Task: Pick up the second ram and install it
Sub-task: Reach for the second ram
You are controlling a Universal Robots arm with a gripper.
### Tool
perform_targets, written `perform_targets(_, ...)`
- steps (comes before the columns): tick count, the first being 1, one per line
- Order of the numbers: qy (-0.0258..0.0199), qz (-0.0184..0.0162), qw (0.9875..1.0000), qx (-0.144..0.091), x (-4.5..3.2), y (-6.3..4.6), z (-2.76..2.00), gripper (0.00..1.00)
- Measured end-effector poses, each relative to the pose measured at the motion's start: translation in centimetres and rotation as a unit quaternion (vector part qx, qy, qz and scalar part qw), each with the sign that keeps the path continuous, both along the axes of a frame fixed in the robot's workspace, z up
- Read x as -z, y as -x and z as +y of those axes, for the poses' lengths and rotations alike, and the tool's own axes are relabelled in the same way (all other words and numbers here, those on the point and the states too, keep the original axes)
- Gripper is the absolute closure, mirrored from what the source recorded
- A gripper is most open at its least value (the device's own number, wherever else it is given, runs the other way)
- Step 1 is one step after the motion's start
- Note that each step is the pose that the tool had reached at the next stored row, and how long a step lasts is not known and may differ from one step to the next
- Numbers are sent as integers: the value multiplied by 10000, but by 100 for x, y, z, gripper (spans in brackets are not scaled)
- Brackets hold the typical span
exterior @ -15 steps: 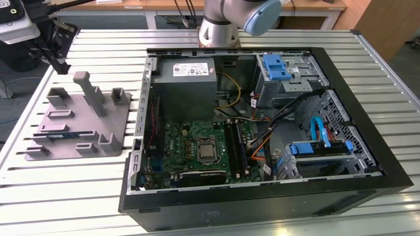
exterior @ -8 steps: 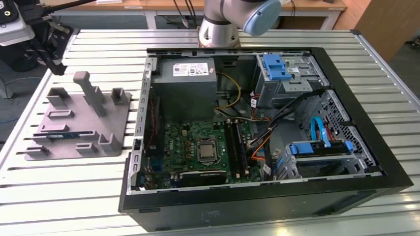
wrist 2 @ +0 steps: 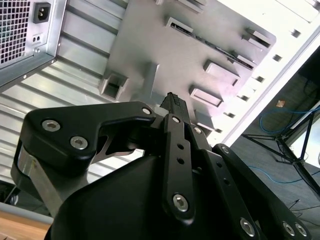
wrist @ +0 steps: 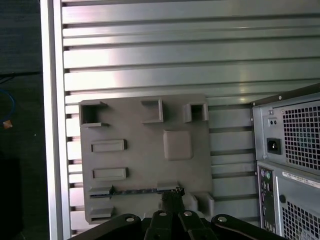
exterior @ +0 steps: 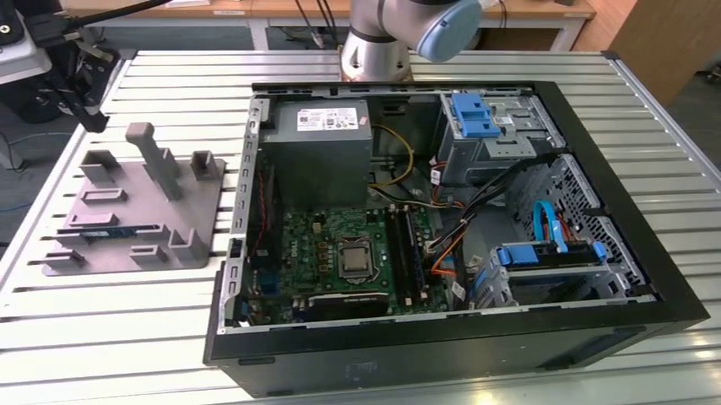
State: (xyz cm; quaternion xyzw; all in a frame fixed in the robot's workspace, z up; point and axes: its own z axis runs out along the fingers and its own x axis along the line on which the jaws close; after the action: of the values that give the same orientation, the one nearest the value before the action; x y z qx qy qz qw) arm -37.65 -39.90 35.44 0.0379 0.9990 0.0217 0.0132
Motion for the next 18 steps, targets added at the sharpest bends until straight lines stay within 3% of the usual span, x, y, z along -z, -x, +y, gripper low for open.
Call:
perform_targets(13, 1, 1, 10000, 0, 65, 97, -1, 90)
perform_targets(18, 0, 1, 10000, 0, 107, 123, -49, 90)
